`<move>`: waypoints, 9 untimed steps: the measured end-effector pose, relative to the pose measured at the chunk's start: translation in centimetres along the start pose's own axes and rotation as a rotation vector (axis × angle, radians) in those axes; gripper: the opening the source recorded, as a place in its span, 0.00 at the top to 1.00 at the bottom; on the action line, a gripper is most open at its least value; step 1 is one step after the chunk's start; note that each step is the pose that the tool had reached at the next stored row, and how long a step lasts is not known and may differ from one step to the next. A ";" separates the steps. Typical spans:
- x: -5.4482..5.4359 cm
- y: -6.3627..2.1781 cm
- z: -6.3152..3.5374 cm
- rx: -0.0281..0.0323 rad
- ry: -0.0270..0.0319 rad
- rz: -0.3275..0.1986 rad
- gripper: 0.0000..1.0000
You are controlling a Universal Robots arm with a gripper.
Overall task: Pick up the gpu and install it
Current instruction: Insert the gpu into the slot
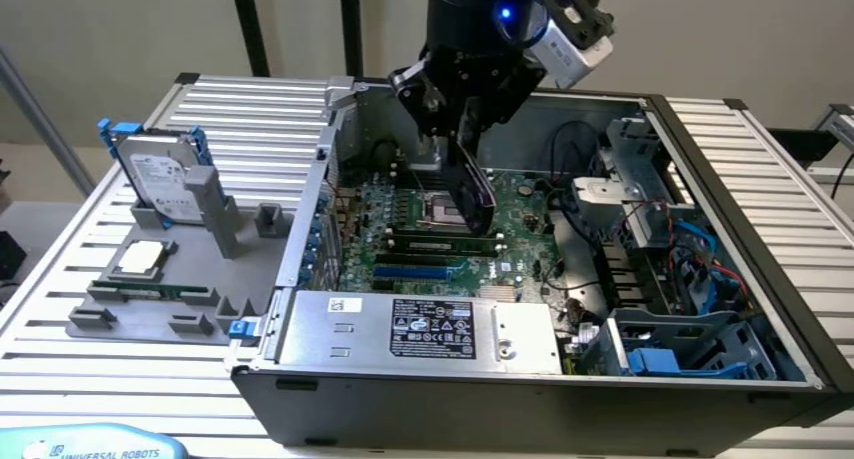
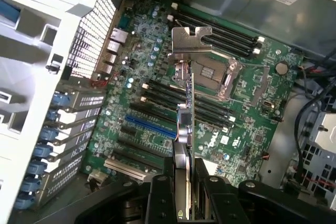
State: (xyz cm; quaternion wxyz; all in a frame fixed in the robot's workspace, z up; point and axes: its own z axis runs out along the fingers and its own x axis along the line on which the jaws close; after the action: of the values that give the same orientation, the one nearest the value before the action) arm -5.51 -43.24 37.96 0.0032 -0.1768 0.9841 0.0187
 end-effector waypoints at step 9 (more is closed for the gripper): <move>0.0 -0.01 0.43 -0.0013 0.0036 -0.163 0.73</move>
State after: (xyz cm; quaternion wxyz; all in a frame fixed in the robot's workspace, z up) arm -5.51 -43.24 37.53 0.0028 -0.2563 0.9664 0.0186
